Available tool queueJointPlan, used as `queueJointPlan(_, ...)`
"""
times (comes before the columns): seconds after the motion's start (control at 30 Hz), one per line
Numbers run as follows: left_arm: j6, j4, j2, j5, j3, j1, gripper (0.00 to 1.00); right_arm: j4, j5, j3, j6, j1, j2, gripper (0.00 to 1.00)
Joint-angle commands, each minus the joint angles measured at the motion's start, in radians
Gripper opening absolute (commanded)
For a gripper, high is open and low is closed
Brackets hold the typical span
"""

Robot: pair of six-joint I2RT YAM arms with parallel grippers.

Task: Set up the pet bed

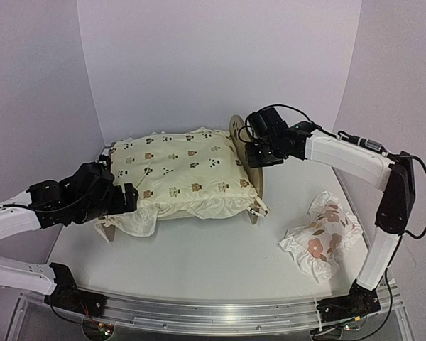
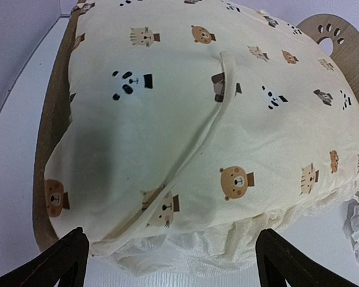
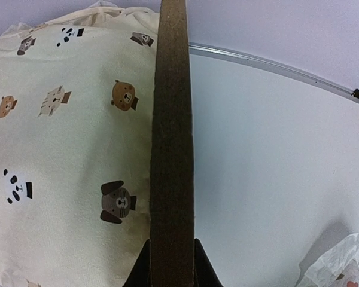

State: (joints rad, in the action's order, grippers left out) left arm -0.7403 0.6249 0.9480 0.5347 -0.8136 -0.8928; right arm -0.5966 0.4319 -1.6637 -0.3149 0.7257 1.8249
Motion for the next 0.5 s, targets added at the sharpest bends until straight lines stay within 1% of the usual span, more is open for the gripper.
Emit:
queueJointPlan(0.0, 0.086, -0.045, 0.020, -0.044, -0.073, 0.003, 0.94, -0.003, -0.091, 0.010, 0.045, 0.051, 0.008, 0.16)
queueJointPlan(0.07, 0.140, -0.091, 0.081, -0.096, -0.102, 0.000, 0.91, -0.003, -0.067, 0.039, 0.068, 0.051, -0.023, 0.36)
queueJointPlan(0.1, 0.170, -0.108, 0.123, -0.120, -0.124, -0.002, 0.90, -0.003, -0.055, 0.058, 0.084, 0.051, -0.049, 0.44)
queueJointPlan(0.13, 0.191, -0.123, 0.165, -0.134, -0.150, -0.012, 0.89, -0.003, -0.057, 0.079, 0.102, 0.051, -0.077, 0.50)
queueJointPlan(0.2, 0.236, -0.153, 0.240, -0.143, -0.216, -0.055, 0.87, -0.003, -0.061, 0.126, 0.118, 0.051, -0.140, 0.57)
queueJointPlan(0.3, 0.322, -0.208, 0.361, -0.147, -0.315, -0.133, 0.84, -0.002, -0.054, 0.224, 0.125, 0.050, -0.247, 0.63)
queueJointPlan(0.4, 0.414, -0.255, 0.496, -0.205, -0.432, -0.190, 0.84, -0.003, -0.044, 0.349, 0.118, 0.050, -0.381, 0.68)
queueJointPlan(0.47, 0.461, -0.282, 0.588, -0.248, -0.503, -0.207, 0.84, -0.003, -0.036, 0.442, 0.105, 0.049, -0.479, 0.70)
